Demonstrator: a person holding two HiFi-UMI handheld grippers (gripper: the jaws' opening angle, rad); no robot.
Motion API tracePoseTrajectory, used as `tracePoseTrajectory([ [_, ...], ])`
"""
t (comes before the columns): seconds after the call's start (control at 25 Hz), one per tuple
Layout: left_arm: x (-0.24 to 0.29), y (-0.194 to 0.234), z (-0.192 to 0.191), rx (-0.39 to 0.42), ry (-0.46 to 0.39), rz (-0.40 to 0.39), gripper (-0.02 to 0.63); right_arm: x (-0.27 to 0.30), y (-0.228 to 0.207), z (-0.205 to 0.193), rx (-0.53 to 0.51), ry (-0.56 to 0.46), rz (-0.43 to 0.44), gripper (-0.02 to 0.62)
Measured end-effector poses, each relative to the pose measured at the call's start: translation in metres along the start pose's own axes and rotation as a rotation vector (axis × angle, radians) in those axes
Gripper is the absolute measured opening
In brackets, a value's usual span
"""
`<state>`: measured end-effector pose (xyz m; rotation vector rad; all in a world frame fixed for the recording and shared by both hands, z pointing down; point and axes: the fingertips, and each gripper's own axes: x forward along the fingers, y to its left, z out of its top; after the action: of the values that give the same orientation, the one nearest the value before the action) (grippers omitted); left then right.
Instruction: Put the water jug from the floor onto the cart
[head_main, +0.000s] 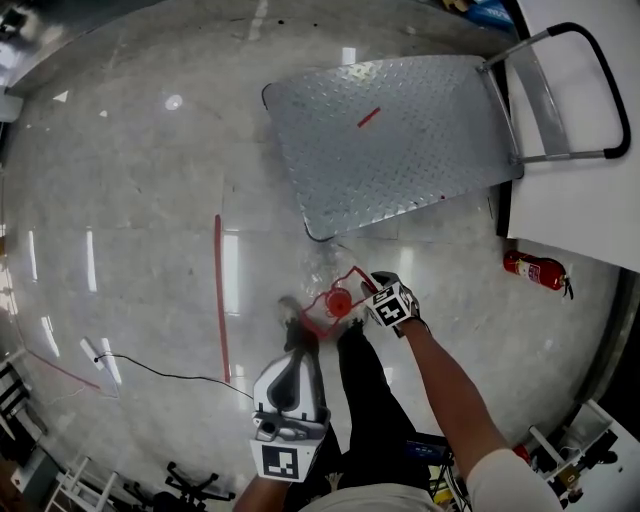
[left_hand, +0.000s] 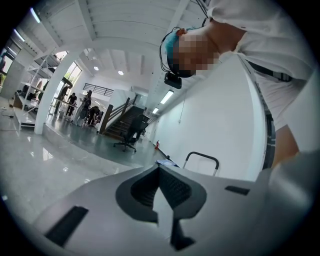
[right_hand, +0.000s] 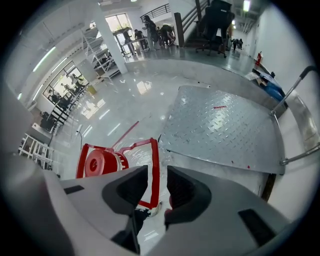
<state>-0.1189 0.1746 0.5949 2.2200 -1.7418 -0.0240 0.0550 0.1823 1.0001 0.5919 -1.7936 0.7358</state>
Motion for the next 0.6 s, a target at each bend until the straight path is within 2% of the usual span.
tracePoseTrajectory([
  [0.12,0.003,-0.002,-0.004,-0.007,0.01,-0.003,0.003,0.004,0.0,-0.001,-0.024,0.021,-0.016,0.051],
  [0.4,0.007,0.004,-0.006,-0.009,0.016,0.003,0.003,-0.004,0.012,0.009,-0.13,0.002,0.013,0.037],
  [0.6,0.003,0.004,0.0,-0.002,0.008,0.016,0.003,-0.017,0.025,0.011,-0.146,-0.016,0.009,0.029],
])
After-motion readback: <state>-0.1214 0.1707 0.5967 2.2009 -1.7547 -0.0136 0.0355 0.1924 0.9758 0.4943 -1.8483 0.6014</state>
